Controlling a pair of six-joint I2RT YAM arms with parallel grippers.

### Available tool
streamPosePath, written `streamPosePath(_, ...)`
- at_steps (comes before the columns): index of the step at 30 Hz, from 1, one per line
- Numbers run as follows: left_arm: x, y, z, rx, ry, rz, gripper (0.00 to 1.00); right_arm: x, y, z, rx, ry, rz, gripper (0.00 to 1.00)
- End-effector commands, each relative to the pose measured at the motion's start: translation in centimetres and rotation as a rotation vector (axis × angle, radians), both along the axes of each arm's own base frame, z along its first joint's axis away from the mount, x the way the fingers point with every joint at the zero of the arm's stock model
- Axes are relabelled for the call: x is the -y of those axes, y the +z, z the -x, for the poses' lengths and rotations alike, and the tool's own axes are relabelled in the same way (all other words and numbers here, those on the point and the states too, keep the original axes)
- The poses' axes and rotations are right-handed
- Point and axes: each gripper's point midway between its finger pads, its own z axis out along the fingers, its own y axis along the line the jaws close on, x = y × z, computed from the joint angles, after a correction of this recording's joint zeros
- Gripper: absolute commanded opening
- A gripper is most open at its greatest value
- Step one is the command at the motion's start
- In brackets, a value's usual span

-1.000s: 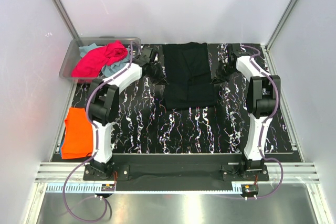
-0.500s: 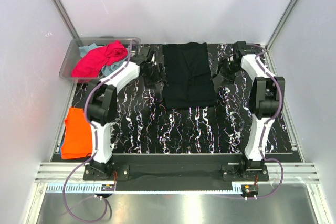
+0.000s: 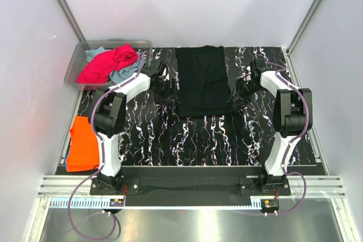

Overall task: Fold and stack the t-shirts
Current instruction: Fold the tshirt

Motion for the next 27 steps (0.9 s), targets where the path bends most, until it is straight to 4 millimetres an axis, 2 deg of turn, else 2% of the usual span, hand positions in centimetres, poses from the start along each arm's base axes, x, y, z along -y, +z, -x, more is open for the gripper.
streamPosePath(1,1.0,0.8,-1.5,0.055,-0.036,0.040,0.72,-0.6,0.4,-1.5,0.062,0.030,-0.029,0.46)
streamPosePath(6,1.2,0.4,-1.8,0.041,-0.026,0.052,0.68,-1.1,0.0,-1.7,0.045,0.027,-0.052,0.39)
streamPosePath(15,1.5,-0.4,-1.9,0.009,-0.024,0.074,0.68,-0.8,-1.2,-1.2,0.020,0.032,-0.037,0.41)
streamPosePath(22,2.4,-0.2,-2.5,0.004,-0.018,0.120,0.52,-0.9,-1.7,-1.2,0.008,0.035,-0.036,0.39)
streamPosePath(27,2.6,0.1,-2.7,0.007,-0.012,0.131,0.39,-1.3,-1.4,-1.4,0.016,0.030,-0.044,0.29)
